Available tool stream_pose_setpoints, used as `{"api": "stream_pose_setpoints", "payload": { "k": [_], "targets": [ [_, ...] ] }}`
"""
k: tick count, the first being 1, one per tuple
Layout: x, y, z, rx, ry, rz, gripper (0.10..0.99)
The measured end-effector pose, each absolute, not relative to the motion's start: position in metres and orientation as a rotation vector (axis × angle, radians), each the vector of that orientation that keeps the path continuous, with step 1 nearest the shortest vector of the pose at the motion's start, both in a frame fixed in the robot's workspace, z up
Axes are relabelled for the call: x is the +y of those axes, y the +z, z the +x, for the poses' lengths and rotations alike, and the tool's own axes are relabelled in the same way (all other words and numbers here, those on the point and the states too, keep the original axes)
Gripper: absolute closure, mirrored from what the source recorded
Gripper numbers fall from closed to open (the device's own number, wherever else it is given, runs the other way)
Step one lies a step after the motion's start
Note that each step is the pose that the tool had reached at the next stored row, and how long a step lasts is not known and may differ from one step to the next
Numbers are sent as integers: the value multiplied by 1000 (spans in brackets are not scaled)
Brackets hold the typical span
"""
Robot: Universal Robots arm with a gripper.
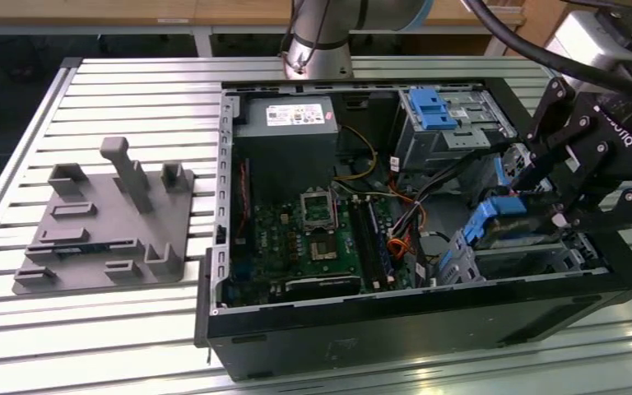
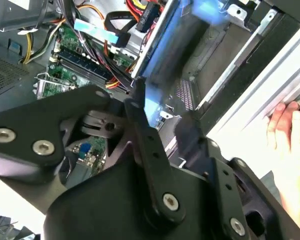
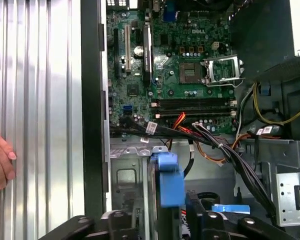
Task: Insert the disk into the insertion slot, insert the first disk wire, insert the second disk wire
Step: 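Insert the disk into the insertion slot, then insert the first disk wire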
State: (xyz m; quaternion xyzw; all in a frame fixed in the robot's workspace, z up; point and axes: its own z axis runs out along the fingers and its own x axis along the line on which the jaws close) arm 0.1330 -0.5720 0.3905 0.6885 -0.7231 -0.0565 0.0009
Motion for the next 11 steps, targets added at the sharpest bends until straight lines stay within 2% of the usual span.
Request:
{"api": "stream_pose_setpoints", "payload": {
  "k": [1,2,11],
  "targets": [
    [-572,390,133,-2270,-178,2162,592],
    [-572,390,133,-2270,-178,2162,529],
    [-572,390,133,-2270,-178,2162,529]
  ]
}}
